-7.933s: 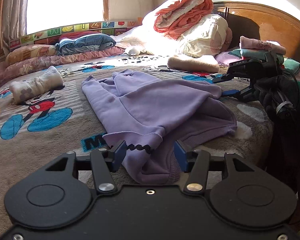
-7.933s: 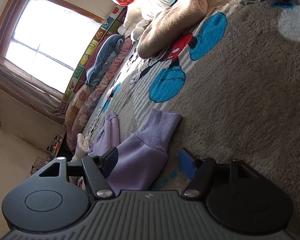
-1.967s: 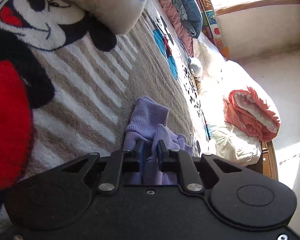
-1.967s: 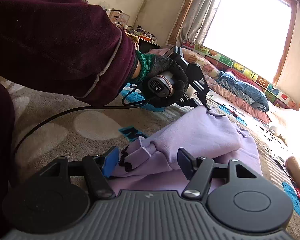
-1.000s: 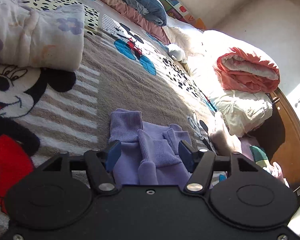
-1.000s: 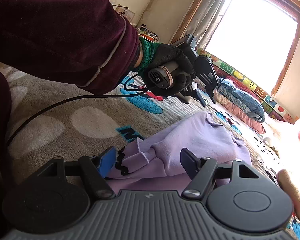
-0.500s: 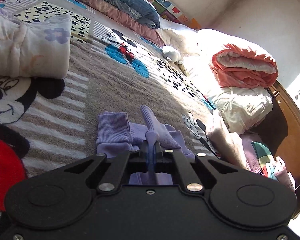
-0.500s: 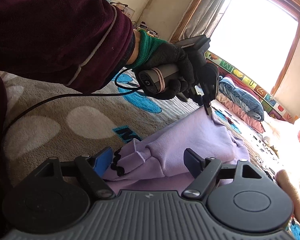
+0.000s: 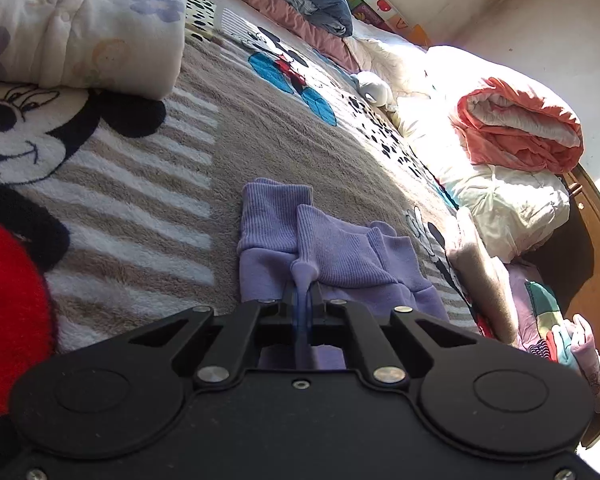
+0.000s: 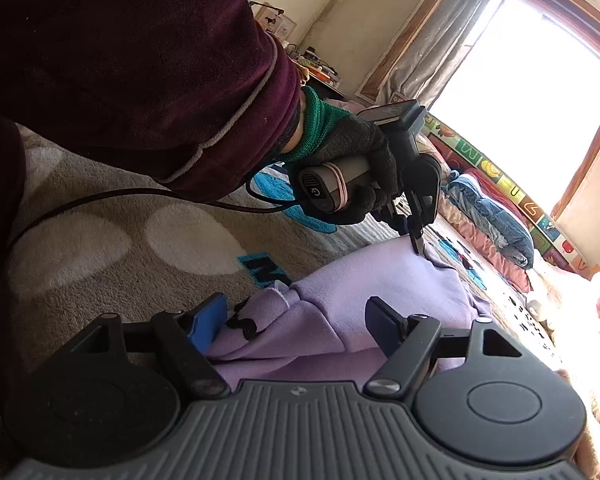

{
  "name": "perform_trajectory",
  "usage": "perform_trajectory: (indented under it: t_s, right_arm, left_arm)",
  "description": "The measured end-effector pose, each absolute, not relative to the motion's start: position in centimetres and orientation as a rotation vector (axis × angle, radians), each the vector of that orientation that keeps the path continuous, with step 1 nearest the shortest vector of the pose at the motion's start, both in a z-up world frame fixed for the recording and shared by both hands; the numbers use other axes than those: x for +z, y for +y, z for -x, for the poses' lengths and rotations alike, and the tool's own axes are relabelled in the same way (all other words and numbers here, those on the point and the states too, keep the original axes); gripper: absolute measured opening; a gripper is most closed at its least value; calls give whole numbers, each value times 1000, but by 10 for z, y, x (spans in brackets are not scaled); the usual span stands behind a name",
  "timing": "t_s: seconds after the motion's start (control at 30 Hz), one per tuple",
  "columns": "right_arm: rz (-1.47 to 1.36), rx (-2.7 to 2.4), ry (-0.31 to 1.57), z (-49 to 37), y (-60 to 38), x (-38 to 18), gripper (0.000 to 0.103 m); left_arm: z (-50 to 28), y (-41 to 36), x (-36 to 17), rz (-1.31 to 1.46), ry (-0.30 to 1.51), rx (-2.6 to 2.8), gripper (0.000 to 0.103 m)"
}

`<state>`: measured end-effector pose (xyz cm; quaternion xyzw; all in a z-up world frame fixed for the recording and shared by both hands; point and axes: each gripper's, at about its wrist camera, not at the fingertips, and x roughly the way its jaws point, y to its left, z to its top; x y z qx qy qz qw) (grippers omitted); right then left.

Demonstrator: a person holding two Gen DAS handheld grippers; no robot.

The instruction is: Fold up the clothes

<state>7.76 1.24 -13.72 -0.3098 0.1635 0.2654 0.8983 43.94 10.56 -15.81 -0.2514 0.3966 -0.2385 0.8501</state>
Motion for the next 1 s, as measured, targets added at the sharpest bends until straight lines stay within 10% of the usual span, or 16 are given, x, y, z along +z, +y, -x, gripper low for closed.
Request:
perform_trajectory:
  t_s: [0.6,1.0]
  right_arm:
    - [265,710,486,-104,-31,-88,81]
    - [287,672,602,-135,-22,-127,64]
  left_arm:
    - [-418,91,-111,387,704,-527,9]
    - [-439,70,-156,255,785,-477,10]
